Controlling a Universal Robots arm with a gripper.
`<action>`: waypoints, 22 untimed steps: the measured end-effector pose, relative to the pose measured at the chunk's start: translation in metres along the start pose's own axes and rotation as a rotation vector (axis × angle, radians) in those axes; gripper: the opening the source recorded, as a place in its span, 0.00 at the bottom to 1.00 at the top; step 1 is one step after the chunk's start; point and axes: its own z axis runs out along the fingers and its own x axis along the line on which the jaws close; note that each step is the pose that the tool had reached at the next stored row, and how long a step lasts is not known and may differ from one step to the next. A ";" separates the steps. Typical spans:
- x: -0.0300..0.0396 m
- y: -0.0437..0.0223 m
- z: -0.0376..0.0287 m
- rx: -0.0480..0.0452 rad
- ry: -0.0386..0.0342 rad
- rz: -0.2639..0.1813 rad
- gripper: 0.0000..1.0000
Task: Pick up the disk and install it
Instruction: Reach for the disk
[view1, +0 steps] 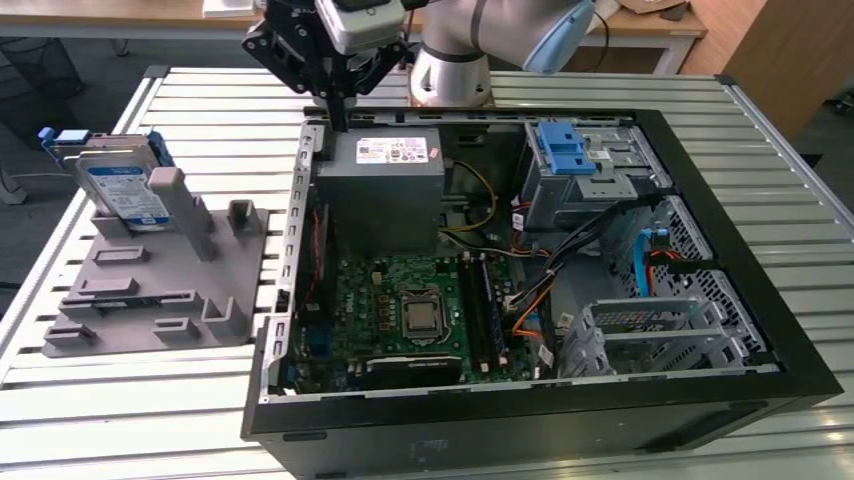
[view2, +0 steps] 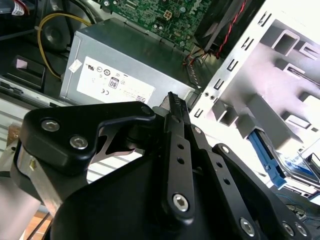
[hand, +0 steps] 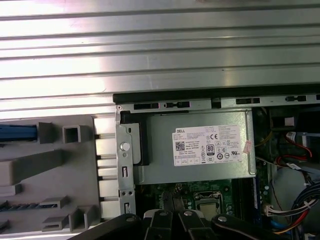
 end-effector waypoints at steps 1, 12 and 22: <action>0.0002 0.0000 0.0000 0.0000 0.0000 0.000 0.11; 0.0030 -0.0002 0.0003 0.0000 0.0000 0.000 0.11; 0.0067 -0.0006 0.0005 0.0000 0.0000 0.000 0.11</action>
